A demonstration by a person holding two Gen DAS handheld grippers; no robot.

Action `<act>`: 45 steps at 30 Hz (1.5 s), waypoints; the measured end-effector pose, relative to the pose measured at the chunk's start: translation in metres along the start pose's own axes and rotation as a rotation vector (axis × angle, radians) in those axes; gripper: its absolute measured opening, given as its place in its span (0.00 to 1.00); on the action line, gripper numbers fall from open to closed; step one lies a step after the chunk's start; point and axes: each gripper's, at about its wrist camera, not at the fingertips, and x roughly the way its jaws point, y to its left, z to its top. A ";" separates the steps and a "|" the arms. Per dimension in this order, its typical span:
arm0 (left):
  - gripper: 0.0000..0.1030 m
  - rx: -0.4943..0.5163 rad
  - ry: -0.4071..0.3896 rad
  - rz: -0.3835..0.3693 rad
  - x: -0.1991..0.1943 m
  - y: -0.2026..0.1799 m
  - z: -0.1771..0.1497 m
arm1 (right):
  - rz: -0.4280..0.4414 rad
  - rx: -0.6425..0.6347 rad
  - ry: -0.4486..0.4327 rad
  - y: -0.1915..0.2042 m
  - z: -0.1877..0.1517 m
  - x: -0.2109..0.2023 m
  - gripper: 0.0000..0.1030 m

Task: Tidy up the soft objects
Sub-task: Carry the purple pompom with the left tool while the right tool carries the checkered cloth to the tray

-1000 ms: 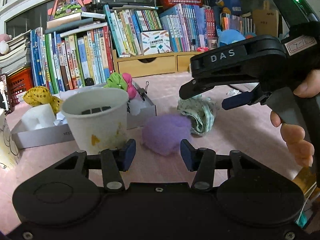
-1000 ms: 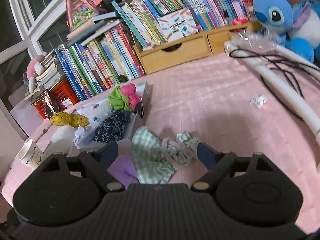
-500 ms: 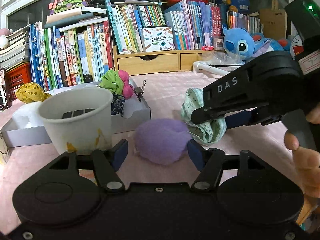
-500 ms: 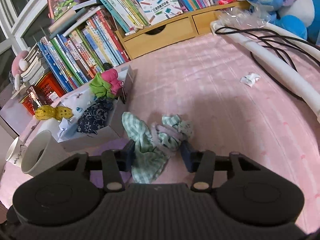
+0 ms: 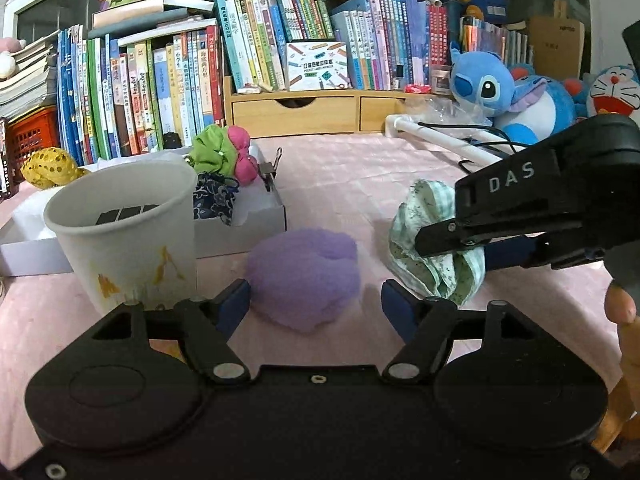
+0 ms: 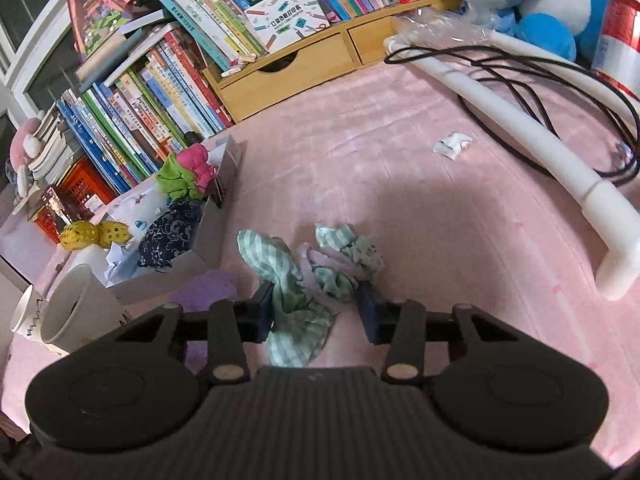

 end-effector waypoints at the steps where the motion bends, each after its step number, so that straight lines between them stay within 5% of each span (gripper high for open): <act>1: 0.67 -0.001 0.000 0.003 0.000 0.000 0.000 | 0.002 0.002 0.000 0.000 0.000 0.000 0.46; 12: 0.49 -0.040 -0.009 0.019 -0.001 0.006 0.002 | 0.004 0.004 0.008 0.000 -0.003 -0.002 0.42; 32: 0.48 0.024 -0.153 -0.074 -0.062 0.018 0.030 | -0.029 0.028 -0.085 0.023 0.012 -0.050 0.38; 45: 0.48 0.040 -0.203 -0.040 -0.095 0.095 0.084 | -0.032 -0.067 -0.138 0.080 0.030 -0.062 0.38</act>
